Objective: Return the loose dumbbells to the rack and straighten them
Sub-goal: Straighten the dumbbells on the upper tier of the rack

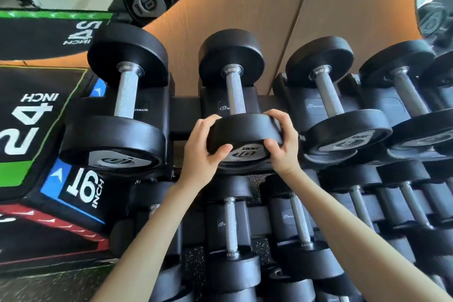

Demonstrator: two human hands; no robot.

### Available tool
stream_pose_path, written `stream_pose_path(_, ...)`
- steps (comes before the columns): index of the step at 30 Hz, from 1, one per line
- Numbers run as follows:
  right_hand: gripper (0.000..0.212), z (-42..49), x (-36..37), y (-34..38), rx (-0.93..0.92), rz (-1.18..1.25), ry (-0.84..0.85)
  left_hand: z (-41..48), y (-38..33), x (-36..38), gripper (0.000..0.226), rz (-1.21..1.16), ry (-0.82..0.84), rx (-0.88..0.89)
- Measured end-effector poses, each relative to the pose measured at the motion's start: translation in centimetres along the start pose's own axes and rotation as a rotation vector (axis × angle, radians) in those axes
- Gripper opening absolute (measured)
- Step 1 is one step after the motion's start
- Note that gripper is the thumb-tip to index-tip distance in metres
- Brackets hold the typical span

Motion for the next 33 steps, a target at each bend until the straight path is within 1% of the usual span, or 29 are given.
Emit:
stream_pose_path(2,0.052,0.0,0.0,0.1,0.011,0.015,-0.002,-0.1,0.7,0.4,0.078,-0.088,-0.009,-0.017)
stream_pose_path(5,0.050,0.0,0.1,0.3,0.024,0.023,-0.013,-0.1,1.1,0.9,0.072,-0.172,-0.032,-0.019)
stream_pose_path(7,0.047,-0.2,0.1,0.3,0.025,0.023,-0.013,-0.3,1.3,1.1,0.068,-0.196,-0.041,-0.018)
stream_pose_path(10,0.036,0.0,0.1,0.1,0.020,0.014,0.014,-0.3,1.4,1.2,0.069,-0.189,-0.052,-0.004)
stream_pose_path(12,0.037,0.2,0.0,-0.1,-0.006,0.004,0.024,-0.1,1.7,1.2,0.069,-0.187,-0.053,0.012)
stream_pose_path(15,0.054,0.3,0.1,-0.4,-0.049,-0.020,0.003,0.3,2.0,1.5,0.069,-0.162,-0.060,0.037)
stream_pose_path(16,0.055,0.4,0.1,-0.2,-0.043,-0.030,-0.001,0.4,2.0,1.6,0.067,-0.164,-0.056,0.037)
stream_pose_path(18,0.049,0.5,0.0,0.5,-0.023,-0.052,0.012,0.4,1.6,1.4,0.068,-0.174,-0.030,0.013)
stream_pose_path(20,0.048,0.3,-0.2,1.3,0.007,-0.082,0.058,0.1,1.1,0.8,0.069,-0.171,0.000,-0.025)
stream_pose_path(23,0.052,-0.4,-0.6,2.6,0.109,-0.109,0.134,-0.7,0.5,0.0,0.064,-0.106,0.090,-0.118)
stream_pose_path(25,0.048,-1.2,-0.9,3.6,0.176,-0.108,0.161,-1.7,0.1,-0.8,0.058,-0.056,0.112,-0.191)
stream_pose_path(27,0.050,-1.7,-1.1,4.6,0.244,-0.121,0.169,-3.0,-0.2,-1.9,0.054,-0.009,0.129,-0.249)
stream_pose_path(29,0.056,-2.1,-1.1,5.8,0.302,-0.147,0.172,-4.8,-0.6,-3.4,0.053,0.098,0.160,-0.211)
stream_pose_path(33,0.063,-3.3,-0.2,8.1,0.327,-0.233,0.118,-8.3,-1.5,-7.2,0.057,0.327,0.234,-0.066)
Point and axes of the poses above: each hand's wrist, its own z-axis towards the middle knuckle, its own x-axis out of the palm, y = z × x, the point moved 2 cm from there along z, towards the middle knuckle, and after that the axes turned 2 degrees about z, right-handed, at the moved point
